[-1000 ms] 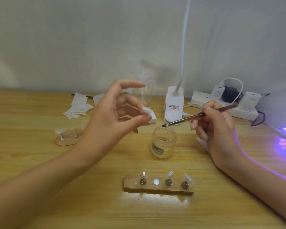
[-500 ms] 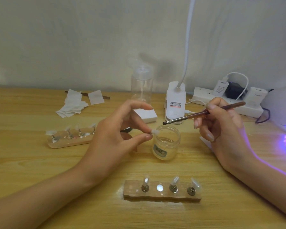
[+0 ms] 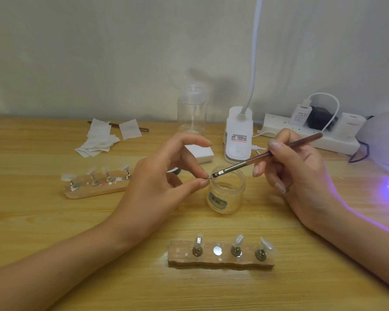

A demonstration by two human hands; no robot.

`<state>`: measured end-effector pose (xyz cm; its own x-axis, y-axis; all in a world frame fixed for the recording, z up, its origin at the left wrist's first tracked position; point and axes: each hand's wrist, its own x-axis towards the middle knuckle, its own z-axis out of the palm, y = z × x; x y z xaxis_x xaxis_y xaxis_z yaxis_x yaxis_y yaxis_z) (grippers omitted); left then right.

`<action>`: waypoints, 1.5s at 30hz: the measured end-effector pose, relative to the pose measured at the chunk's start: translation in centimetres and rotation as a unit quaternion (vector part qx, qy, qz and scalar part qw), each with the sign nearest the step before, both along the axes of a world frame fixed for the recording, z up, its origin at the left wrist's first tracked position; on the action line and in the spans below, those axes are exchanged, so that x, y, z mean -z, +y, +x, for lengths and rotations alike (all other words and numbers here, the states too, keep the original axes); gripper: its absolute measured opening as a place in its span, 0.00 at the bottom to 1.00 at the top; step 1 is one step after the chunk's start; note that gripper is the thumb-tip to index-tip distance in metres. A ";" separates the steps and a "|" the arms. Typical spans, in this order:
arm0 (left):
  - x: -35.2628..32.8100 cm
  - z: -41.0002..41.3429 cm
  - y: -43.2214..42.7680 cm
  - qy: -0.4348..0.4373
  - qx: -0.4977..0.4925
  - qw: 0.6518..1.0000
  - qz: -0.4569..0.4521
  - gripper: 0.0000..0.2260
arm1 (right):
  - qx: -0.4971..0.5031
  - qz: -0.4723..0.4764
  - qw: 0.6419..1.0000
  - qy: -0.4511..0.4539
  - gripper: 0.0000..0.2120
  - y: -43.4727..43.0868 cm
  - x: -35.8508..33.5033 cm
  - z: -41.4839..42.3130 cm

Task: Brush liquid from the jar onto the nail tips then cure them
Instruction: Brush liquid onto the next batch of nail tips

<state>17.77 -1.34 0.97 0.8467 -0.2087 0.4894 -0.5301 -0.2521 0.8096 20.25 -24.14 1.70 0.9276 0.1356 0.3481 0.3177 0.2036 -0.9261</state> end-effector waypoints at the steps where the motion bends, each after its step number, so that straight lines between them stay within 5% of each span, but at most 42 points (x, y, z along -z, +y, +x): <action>1: 0.0 0.0 0.0 -0.004 -0.001 1.000 0.002 0.23 | 0.001 -0.006 1.000 0.001 0.09 0.0 0.0 0.0; 45: 0.0 -0.1 -0.1 -0.040 -0.015 0.999 0.029 0.24 | 0.021 0.011 1.000 -0.009 0.11 0.0 -0.1 -0.3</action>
